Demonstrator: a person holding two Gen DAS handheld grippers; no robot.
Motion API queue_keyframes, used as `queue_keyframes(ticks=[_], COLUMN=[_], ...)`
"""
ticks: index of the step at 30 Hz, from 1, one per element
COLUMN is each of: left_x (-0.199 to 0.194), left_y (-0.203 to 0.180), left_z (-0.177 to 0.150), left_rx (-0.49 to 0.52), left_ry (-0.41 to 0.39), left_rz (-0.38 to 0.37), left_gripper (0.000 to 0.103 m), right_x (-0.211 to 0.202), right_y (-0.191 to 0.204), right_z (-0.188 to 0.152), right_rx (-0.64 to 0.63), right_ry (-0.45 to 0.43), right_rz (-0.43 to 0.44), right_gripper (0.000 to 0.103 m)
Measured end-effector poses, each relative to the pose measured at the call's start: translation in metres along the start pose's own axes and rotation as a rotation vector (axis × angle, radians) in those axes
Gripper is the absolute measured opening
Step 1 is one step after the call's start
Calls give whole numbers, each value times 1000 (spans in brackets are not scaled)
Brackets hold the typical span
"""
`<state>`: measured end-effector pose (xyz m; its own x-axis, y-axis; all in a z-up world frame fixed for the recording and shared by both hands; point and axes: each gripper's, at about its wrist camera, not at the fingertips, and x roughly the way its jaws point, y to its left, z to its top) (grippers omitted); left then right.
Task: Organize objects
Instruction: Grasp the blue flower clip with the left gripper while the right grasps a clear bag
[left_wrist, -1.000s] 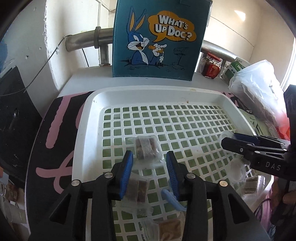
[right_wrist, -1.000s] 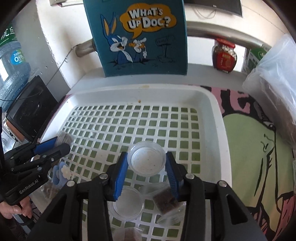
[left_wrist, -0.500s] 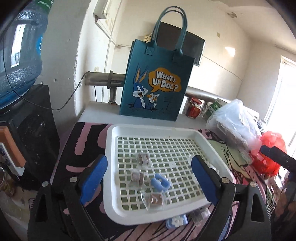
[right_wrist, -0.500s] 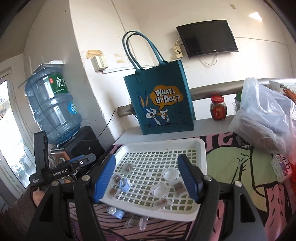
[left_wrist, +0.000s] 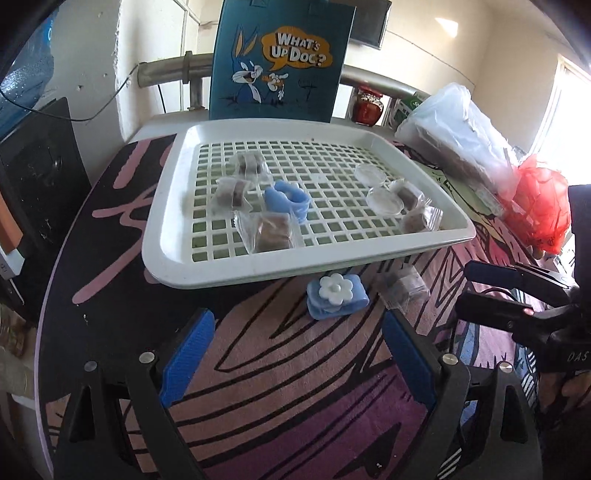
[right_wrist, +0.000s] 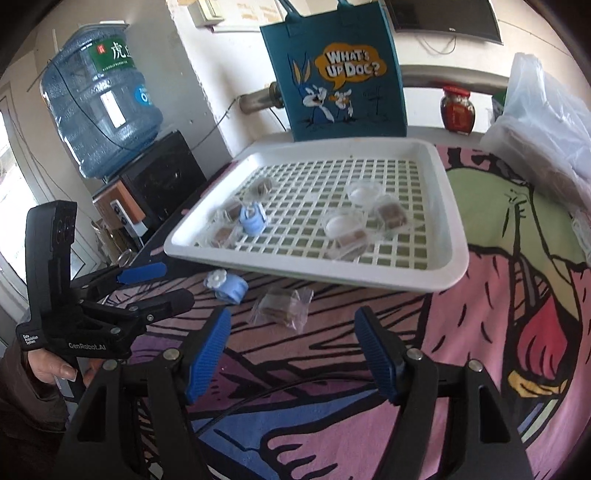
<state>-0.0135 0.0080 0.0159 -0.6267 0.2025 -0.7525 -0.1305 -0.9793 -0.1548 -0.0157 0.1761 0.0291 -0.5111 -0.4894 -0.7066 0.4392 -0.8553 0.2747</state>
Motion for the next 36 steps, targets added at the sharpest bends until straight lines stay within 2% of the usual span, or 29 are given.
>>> queue_keyframes(ticks=[6, 8, 11, 14, 16, 22, 23, 24, 27, 31, 36], left_x=[19, 24, 27, 27, 25, 20, 18, 16, 9, -1, -15], left_y=[-6, -7, -6, -7, -10, -8, -8, -7, -5, -2, -5], left_z=[9, 11, 14, 14, 13, 7, 6, 4, -1, -6, -11], left_rx=[-15, -8, -19, -9, 8, 17, 15, 14, 12, 5, 16], left_ry=[20, 23, 18, 14, 13, 14, 13, 12, 4, -23, -74], left_rz=[7, 39, 37, 21, 13, -2, -2, -3, 4, 6, 16], left_gripper=[92, 91, 86, 71, 41, 41, 41, 41, 41, 41, 41], right_x=[26, 34, 40, 42, 43, 49, 50, 50, 47, 38, 12], right_y=[7, 7, 8, 11, 14, 22, 23, 25, 29, 34, 36], right_z=[1, 3, 5, 5, 5, 9, 9, 8, 3, -6, -14], right_rx=[-34, -42, -54, -68, -79, -119, -126, -137, -163, -170, -166], right_ry=[56, 69, 74, 71, 70, 73, 73, 73, 71, 56, -28], right_rz=[-59, -75, -95, -102, -102, -92, -90, -94, -87, -55, -34], right_gripper=[63, 62, 59, 59, 59, 50, 45, 36, 31, 30, 30])
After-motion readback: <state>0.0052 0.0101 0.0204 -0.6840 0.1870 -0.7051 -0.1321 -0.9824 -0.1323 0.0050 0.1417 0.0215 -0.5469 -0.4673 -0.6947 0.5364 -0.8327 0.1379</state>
